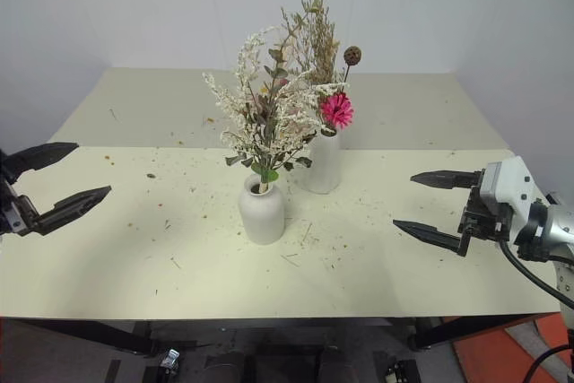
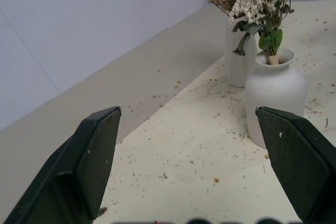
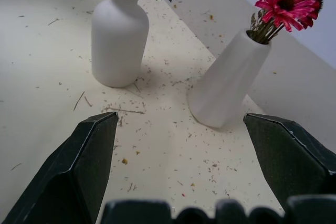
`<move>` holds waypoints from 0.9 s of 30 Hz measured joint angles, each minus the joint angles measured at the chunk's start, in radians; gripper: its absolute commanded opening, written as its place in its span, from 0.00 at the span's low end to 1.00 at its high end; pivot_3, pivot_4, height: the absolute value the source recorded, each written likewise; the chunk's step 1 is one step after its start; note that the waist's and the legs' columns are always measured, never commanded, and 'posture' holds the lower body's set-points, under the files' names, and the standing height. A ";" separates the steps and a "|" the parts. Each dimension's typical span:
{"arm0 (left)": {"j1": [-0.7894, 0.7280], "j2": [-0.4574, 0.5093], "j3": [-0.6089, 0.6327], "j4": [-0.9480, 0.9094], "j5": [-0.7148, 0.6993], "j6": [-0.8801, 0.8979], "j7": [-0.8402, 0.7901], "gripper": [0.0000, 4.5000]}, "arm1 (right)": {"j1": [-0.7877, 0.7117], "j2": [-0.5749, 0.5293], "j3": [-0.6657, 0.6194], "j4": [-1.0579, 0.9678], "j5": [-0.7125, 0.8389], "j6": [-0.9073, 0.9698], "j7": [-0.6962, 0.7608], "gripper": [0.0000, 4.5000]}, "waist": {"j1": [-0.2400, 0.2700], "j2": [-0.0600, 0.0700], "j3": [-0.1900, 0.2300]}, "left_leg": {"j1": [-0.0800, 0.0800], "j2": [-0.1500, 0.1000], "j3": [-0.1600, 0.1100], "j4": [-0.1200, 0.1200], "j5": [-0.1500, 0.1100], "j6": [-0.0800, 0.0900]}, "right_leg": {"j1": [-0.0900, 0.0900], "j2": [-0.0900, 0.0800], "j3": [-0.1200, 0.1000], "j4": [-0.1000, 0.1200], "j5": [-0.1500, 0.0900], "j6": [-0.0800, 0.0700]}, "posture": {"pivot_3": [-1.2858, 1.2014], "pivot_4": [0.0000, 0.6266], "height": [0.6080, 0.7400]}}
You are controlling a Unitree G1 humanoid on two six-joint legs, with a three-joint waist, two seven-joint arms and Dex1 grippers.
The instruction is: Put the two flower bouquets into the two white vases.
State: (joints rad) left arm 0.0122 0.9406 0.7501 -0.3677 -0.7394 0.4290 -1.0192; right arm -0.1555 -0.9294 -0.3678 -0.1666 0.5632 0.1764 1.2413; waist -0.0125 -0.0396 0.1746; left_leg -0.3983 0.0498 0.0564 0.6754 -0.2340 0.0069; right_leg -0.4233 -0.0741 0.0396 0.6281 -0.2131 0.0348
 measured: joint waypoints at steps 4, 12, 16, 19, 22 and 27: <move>0.019 0.008 0.016 -0.052 -0.016 0.037 0.010 0.99 | -0.020 0.001 0.043 0.024 -0.005 -0.006 0.025 1.00 | -0.005 0.000 0.000 | -0.001 0.000 0.001 -0.001 0.000 0.000 | -0.001 0.000 0.000 0.000 0.000 0.000 | 0.52 0.24 1.00; 0.065 0.019 0.080 -0.097 -0.049 0.103 0.027 0.99 | -0.061 0.043 0.088 0.050 -0.009 -0.006 0.018 1.00 | -0.002 0.000 0.000 | 0.001 0.000 0.001 -0.001 0.000 0.000 | 0.000 0.000 0.000 0.000 0.000 -0.001 | 0.52 0.24 1.00; 0.057 0.066 0.096 -0.096 -0.053 0.123 0.024 0.99 | -0.061 0.062 0.109 0.054 -0.012 -0.007 0.014 1.00 | 0.001 0.000 0.000 | 0.000 0.000 0.001 -0.001 0.000 0.000 | -0.001 0.000 0.000 0.000 0.000 -0.001 | 0.52 0.24 1.00; 0.031 0.085 0.097 -0.082 -0.058 0.131 0.021 0.99 | -0.061 0.062 0.110 0.056 -0.014 -0.007 0.012 1.00 | 0.000 0.000 0.000 | 0.000 0.000 0.001 -0.001 0.000 0.000 | -0.001 0.000 0.000 0.000 0.000 -0.001 | 0.52 0.24 1.00; 0.018 0.093 0.095 -0.057 -0.058 0.136 0.011 0.99 | -0.068 0.057 0.108 0.065 -0.011 -0.007 0.014 1.00 | -0.001 0.000 0.000 | 0.000 0.000 0.001 -0.001 0.000 0.000 | -0.001 0.000 0.000 0.001 0.000 -0.001 | 0.52 0.24 1.00; -0.009 0.085 0.054 -0.048 -0.051 0.130 0.011 0.99 | -0.048 0.049 0.095 0.051 -0.010 -0.005 0.002 1.00 | -0.001 0.000 0.000 | 0.000 0.000 0.001 -0.001 0.000 0.000 | -0.001 0.000 0.000 0.000 0.000 -0.001 | 0.52 0.24 1.00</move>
State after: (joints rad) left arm 0.0033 1.0258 0.8037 -0.4160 -0.7902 0.5594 -1.0085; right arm -0.2032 -0.8803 -0.2731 -0.1154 0.5533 0.1711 1.2436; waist -0.0130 -0.0394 0.1747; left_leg -0.3981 0.0497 0.0571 0.6744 -0.2341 0.0069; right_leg -0.4241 -0.0740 0.0400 0.6285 -0.2135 0.0338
